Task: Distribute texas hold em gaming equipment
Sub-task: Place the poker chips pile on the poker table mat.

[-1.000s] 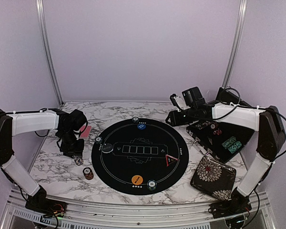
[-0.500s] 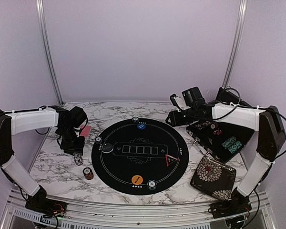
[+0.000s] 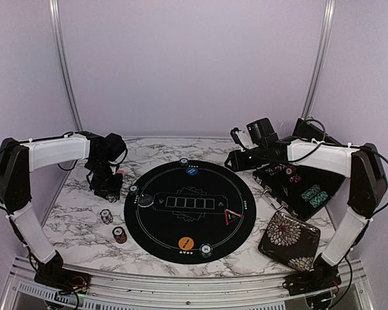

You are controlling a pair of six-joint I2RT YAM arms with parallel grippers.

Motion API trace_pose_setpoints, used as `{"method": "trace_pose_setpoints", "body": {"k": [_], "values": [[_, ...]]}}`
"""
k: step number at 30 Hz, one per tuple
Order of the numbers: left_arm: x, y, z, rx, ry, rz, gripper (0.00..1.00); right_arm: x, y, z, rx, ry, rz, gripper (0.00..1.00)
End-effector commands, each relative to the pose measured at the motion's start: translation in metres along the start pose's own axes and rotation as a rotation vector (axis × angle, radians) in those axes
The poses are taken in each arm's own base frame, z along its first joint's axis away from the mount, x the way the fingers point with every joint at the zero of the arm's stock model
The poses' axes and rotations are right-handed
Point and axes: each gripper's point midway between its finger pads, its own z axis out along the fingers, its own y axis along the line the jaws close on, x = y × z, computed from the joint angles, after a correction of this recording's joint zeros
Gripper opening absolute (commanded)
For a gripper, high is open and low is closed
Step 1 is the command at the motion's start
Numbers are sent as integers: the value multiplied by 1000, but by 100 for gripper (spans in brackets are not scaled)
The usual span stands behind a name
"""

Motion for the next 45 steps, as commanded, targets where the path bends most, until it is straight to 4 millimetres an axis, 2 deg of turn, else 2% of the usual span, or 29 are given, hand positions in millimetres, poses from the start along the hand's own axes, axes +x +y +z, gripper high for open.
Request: {"method": "trace_pose_setpoints", "body": {"k": [1,8,16,22,26,33,45], "values": [[-17,-11,-4,-11,10,52,41,-12,-4,-2,11,-18,-4,44],[-59,-53,-8,14,-19,120,41,-11,-3,0,3,-15,-3,44],[-91,-114,5,50,-25,199,41,-12,-2,0,-3,-15,-3,44],[-99,-157,22,76,-19,250,41,-10,-2,1,-4,-12,-3,44],[-98,-181,36,101,-8,267,41,-11,-2,1,-4,-12,-3,44],[-94,-200,56,101,1,278,40,-9,-2,3,-5,-3,-5,44],[-89,-198,68,67,16,288,43,-8,-2,4,-5,-1,-5,44]]}}
